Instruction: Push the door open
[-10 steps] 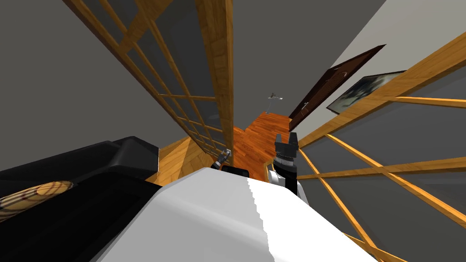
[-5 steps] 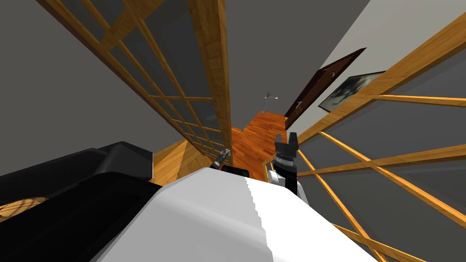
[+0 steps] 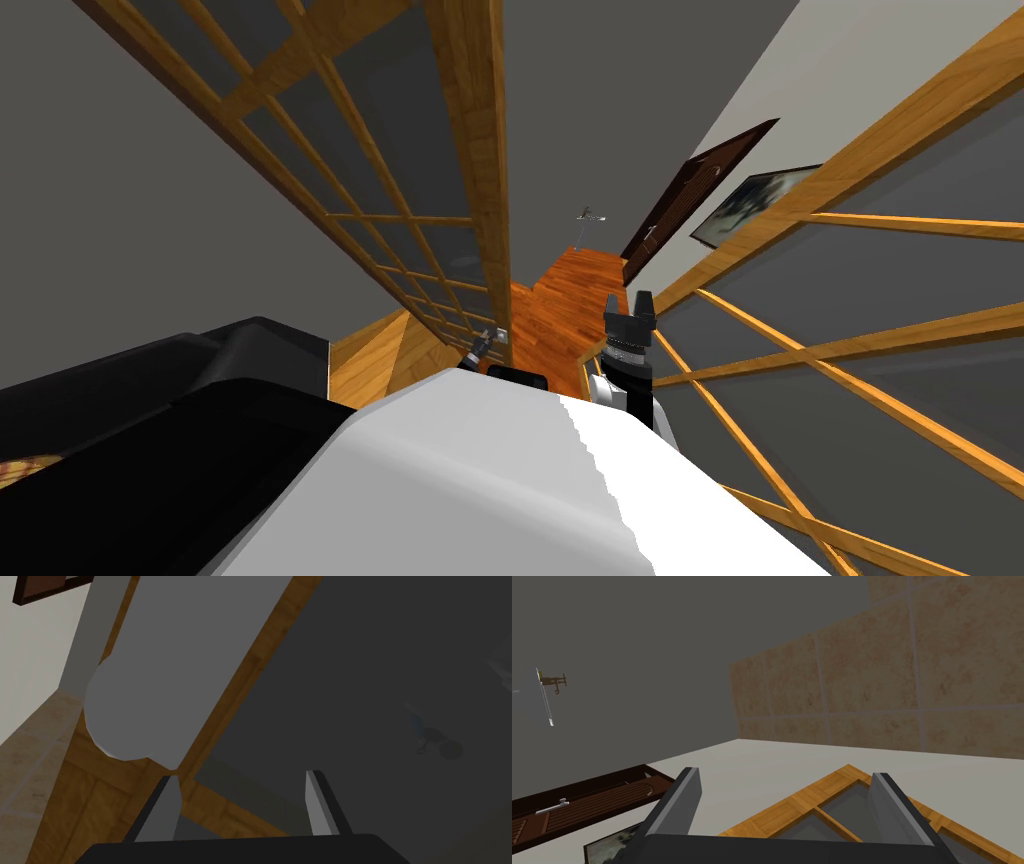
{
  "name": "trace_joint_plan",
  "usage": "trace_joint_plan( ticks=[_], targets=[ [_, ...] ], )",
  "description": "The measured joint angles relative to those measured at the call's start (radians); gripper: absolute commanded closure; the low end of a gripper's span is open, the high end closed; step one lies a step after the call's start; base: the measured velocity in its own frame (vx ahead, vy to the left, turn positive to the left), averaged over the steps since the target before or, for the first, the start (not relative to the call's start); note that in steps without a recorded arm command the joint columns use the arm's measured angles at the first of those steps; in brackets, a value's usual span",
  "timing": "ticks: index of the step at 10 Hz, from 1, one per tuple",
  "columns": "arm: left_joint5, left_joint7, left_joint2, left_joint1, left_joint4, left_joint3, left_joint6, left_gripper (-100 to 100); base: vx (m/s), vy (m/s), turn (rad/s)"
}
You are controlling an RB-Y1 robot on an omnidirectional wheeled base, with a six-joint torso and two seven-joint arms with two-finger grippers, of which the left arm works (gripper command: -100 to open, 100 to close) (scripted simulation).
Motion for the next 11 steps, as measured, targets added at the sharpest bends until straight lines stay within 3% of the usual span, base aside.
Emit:
trace_joint_plan(
  ticks=[2,3,7,11],
  targets=[
    [0.034,0.047,0.008,0.01,-0.005,0.018,0.002,100,0.049,0.063,-0.121],
    [0.049,0.072,0.009,0.019,-0.014,0.021,0.006,-100,0.008,-0.011,0.055],
    [0.023,0.009,0.015,0.033,-0.019,0.039,-0.01,-100,-0.033,-0.063,0.056],
    [-0.02,-0.095,0.018,0.054,-0.025,0.068,-0.036,-100,-0.044,-0.082,0.084]
  ],
)
